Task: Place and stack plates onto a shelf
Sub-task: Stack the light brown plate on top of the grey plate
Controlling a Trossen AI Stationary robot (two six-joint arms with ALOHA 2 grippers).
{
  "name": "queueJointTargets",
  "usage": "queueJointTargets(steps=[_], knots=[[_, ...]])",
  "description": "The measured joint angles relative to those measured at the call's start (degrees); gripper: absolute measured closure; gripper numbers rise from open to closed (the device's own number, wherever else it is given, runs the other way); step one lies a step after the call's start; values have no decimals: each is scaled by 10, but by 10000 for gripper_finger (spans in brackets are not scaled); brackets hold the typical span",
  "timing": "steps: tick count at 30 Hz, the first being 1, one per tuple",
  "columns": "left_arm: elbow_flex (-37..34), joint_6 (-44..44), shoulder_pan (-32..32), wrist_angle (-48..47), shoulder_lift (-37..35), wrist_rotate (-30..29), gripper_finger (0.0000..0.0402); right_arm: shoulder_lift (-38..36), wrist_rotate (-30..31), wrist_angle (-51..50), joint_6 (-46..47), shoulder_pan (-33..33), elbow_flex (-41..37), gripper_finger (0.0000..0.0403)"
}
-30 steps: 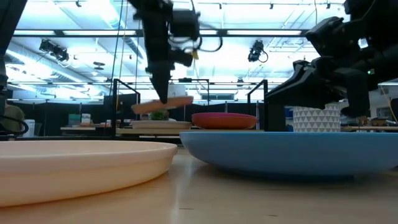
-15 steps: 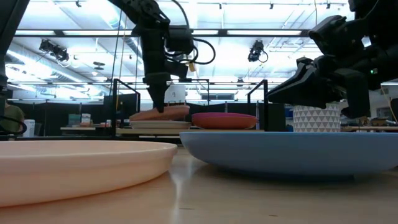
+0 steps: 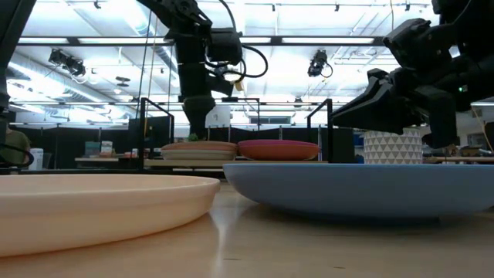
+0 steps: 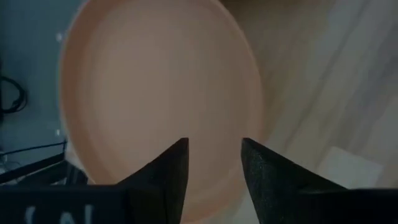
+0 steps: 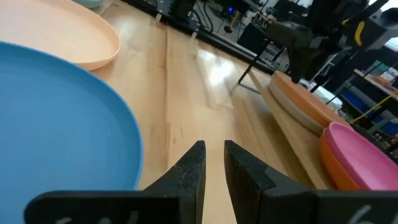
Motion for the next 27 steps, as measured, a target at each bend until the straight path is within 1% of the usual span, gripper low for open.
queueJointTargets(steps=[4, 9, 10, 14, 15, 19, 21, 23, 27], knots=[[-3, -18, -6, 30, 5, -1, 248, 0, -1, 11, -14, -7, 0, 338], [-41, -30, -24, 115, 5, -8, 248, 0, -6, 11, -18, -13, 0, 338], [-45, -28, -28, 119, 5, -22, 248, 0, -9, 11, -19, -14, 0, 338], [-44, -13, -45, 110, 5, -120, 248, 0, -13, 13, -24, -17, 0, 338], [-40, -12, -46, 105, 3, -127, 248, 0, -14, 13, -24, -18, 0, 338], [-14, -6, -50, 107, -1, -130, 249, 0, -16, 16, -24, -20, 0, 338], [-13, -12, -50, 118, -1, -119, 249, 0, -17, 17, -23, -20, 0, 338], [-13, -15, -46, 141, 1, -110, 249, 0, -17, 17, -22, -20, 0, 338], [-12, -8, -25, 218, 26, -121, 249, 0, -24, 20, -21, -20, 0, 338]])
